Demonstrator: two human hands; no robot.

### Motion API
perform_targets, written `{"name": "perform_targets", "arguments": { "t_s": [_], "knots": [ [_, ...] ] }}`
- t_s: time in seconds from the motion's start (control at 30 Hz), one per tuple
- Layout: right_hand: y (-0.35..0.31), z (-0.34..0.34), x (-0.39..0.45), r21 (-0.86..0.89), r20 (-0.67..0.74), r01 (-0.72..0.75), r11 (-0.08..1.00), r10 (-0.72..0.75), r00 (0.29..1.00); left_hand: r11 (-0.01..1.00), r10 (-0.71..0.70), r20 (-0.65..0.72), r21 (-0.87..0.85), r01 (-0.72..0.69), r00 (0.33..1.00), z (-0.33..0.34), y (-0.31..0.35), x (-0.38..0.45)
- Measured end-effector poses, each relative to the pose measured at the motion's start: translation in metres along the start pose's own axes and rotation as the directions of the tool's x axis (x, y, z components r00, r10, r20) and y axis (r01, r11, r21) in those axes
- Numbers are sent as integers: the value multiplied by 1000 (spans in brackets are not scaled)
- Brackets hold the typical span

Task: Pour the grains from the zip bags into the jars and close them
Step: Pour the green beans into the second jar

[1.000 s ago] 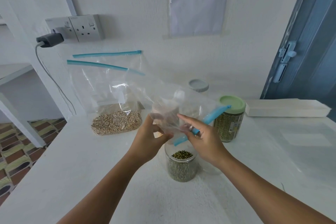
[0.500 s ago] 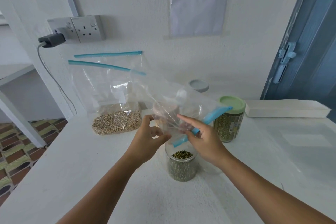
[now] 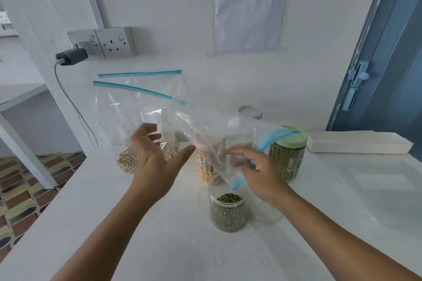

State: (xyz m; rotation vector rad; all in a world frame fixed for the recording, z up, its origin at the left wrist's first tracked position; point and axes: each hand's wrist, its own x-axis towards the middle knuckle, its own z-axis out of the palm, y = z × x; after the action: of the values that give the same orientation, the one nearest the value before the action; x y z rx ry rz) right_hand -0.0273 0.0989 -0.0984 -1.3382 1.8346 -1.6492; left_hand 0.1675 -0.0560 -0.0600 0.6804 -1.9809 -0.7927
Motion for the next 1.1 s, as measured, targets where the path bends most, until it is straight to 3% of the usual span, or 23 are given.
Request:
{"name": "perform_targets", "arguments": {
  "t_s": [0.13, 0.37, 0.43, 0.57, 0.73, 0.9, 0.97, 1.1],
  "knots": [
    [-4, -11, 10, -23, -24, 21, 1000, -21, 999, 982, 147, 182, 90, -166, 972, -16, 22, 36],
    [-19, -25, 4, -90, 37, 128, 988, -125, 991, 969, 151, 358, 130, -209, 922, -13, 54, 81],
    [-26, -27, 5, -104, 56, 136, 985, -131, 990, 961, 130, 470, 158, -228, 873, -7, 63, 91],
    [-45, -36, 15, -113, 103, 184, 976, -172, 980, 998, 12, 672, 33, -46, 741, 0, 86, 116],
    [-66, -57, 28, -170, 187, 243, 955, -211, 959, 990, -65, 796, -25, 140, 602, 5, 107, 141],
    [-86, -72, 38, -215, 260, 299, 930, -240, 935, 981, -15, 903, -70, 181, 428, 15, 106, 148],
    [-88, -77, 40, -221, 267, 307, 926, -246, 932, 972, 24, 900, -122, 199, 436, 15, 96, 149],
    [-83, -87, 44, -293, 175, 261, 920, -216, 961, 930, 36, 847, -222, 292, 530, 7, 82, 147]
  ]
}}
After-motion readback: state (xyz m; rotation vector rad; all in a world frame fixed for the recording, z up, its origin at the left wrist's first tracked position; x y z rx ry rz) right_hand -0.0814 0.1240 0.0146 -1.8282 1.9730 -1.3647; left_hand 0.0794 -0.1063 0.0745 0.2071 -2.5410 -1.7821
